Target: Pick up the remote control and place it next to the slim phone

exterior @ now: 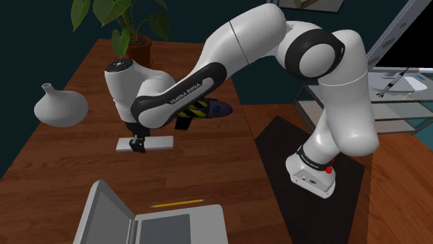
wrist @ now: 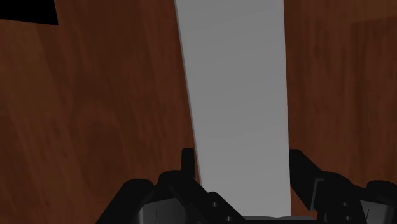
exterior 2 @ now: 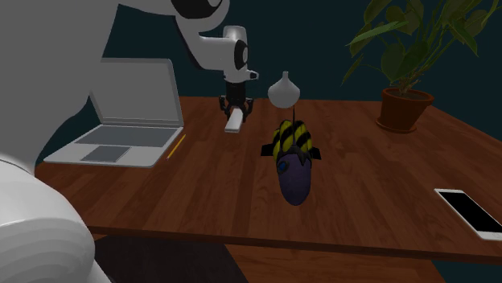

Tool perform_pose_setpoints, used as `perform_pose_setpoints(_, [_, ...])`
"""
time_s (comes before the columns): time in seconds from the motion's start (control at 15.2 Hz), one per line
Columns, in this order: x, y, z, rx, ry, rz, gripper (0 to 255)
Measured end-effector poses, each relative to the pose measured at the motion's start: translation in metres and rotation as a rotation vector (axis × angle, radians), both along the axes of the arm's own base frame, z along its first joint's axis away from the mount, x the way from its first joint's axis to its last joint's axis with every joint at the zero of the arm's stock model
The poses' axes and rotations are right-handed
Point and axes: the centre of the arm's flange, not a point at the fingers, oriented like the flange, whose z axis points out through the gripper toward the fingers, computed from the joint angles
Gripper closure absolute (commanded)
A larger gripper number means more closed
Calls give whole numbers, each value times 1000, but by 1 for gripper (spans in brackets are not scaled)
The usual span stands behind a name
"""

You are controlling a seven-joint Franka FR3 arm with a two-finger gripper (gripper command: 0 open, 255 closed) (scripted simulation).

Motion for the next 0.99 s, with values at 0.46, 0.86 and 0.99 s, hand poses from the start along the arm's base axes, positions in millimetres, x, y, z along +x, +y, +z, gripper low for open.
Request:
perform_pose_setpoints(0.46, [9,-26,23,0,0,0,255])
perform_pose_setpoints(0.86, [29,-100,26,0,0,-1,255])
perform_pose_setpoints(0.99, [40,-123,22,0,0,-1,255])
